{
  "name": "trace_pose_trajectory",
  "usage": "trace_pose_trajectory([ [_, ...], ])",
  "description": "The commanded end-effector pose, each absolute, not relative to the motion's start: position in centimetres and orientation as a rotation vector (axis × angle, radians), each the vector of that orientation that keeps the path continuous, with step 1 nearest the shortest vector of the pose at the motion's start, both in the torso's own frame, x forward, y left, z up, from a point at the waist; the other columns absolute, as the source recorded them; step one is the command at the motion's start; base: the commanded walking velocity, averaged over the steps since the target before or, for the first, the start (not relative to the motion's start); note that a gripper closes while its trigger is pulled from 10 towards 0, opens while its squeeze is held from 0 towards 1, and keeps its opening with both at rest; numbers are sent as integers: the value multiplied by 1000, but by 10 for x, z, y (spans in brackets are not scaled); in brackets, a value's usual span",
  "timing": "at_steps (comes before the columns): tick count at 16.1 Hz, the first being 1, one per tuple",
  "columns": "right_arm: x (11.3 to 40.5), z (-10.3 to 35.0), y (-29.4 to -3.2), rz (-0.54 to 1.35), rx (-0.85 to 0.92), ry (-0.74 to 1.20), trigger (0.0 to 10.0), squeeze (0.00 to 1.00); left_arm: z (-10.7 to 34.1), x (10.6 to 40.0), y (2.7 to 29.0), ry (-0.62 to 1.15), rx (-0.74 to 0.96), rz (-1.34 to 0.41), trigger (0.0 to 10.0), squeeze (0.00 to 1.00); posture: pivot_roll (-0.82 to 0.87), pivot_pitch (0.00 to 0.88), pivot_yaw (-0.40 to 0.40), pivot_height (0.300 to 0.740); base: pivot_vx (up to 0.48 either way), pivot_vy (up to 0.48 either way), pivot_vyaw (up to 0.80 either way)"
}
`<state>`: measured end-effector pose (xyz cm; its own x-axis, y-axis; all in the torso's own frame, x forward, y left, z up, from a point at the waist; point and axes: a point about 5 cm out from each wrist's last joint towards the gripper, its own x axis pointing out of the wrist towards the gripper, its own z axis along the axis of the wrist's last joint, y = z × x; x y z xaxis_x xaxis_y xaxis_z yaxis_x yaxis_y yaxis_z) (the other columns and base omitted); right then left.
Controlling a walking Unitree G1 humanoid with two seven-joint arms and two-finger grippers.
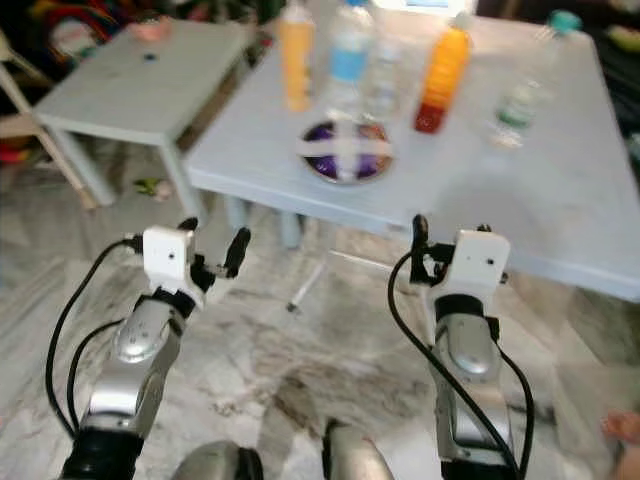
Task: Restocking fridge
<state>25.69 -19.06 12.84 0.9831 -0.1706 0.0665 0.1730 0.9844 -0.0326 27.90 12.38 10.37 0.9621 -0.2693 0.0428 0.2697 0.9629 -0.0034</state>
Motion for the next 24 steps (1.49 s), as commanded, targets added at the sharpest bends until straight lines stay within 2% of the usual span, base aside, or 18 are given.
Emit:
trace_pose_trajectory([
  [1, 257, 131, -186, -153, -47, -79, 10000, 0, 106, 279, 129, -52, -5, -251, 10000, 0, -64, 135, 23, 740, 416, 0, 0],
  [4, 258, 132, -186, -149, -50, -84, 10000, 0, 107, 279, 128, -56, -19, -254, 10000, 0, -65, 136, 24, 740, 416, 80, -171],
  [8, 258, 130, -185, -149, -50, -79, 10000, 0, 110, 281, 126, -70, -24, -260, 10000, 0, -63, 134, 26, 740, 362, 192, -800],
  [10, 258, 129, -184, -147, -50, -80, 10000, 0, 111, 282, 126, -72, -25, -259, 10000, 0, -62, 133, 25, 740, 0, 0, -637],
  [15, 261, 130, -179, -121, -29, -91, 10000, 0, 114, 285, 128, -85, -13, -235, 10000, 0, -56, 138, 31, 740, 0, 0, 0],
  [19, 283, 140, -171, -52, 42, -126, 10000, 0, 116, 286, 129, -89, -2, -224, 10000, 0, -34, 148, 37, 740, 0, 0, 0],
  [21, 302, 146, -168, -13, 179, -126, 10000, 0, 118, 285, 133, -91, 14, -213, 10000, 0, -16, 154, 37, 740, 0, 0, 0],
  [24, 323, 156, -153, 105, 211, -130, 10000, 0, 119, 283, 134, -92, 25, -208, 10000, 0, 9, 168, 39, 740, 0, 0, 0],
])
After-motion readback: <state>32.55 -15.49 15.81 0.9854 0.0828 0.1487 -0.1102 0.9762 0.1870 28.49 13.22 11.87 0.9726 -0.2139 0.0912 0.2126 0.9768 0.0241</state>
